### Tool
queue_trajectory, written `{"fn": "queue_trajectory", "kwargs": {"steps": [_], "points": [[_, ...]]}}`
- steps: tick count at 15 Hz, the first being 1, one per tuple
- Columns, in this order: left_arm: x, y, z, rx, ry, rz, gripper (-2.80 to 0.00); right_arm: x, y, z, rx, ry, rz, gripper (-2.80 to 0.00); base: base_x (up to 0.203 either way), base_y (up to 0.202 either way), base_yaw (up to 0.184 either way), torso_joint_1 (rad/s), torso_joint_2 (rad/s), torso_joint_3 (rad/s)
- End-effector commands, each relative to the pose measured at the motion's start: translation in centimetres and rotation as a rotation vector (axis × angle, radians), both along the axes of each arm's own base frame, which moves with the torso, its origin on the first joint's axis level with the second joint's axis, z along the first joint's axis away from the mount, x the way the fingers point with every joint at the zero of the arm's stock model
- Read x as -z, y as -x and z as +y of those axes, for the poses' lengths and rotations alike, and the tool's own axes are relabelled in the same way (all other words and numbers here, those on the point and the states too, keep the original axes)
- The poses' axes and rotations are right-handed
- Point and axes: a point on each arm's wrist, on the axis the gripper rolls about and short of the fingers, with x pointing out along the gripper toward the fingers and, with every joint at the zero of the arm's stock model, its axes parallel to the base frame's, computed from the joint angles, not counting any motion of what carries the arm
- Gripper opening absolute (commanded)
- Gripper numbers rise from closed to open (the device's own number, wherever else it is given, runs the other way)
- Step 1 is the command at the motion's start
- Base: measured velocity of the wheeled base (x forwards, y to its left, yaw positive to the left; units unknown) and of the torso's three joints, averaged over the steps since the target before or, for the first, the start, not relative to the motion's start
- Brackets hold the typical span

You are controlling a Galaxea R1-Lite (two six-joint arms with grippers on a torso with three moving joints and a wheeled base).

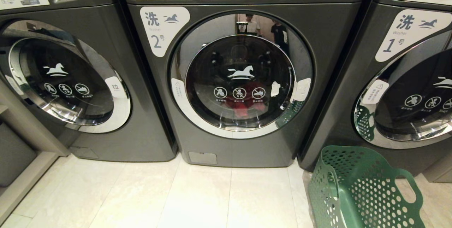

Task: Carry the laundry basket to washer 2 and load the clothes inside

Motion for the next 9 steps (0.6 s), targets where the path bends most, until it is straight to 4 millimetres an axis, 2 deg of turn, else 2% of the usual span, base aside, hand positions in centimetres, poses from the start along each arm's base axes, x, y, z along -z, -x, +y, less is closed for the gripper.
{"fn": "queue_trajectory", "kwargs": {"steps": [1,9], "points": [[0.01,0.0,0.0,-0.002,0.001,0.001,-2.8,0.0,0.0,0.0,-0.001,0.001,0.0,-2.8,0.0,0.0,0.0,0.0,0.0,0.0],[0.01,0.0,0.0,0.001,-0.003,0.001,-2.8,0.04,-0.01,0.0,-0.002,0.007,0.001,-2.8,0.0,0.0,0.0,0.0,0.0,0.0]]}}
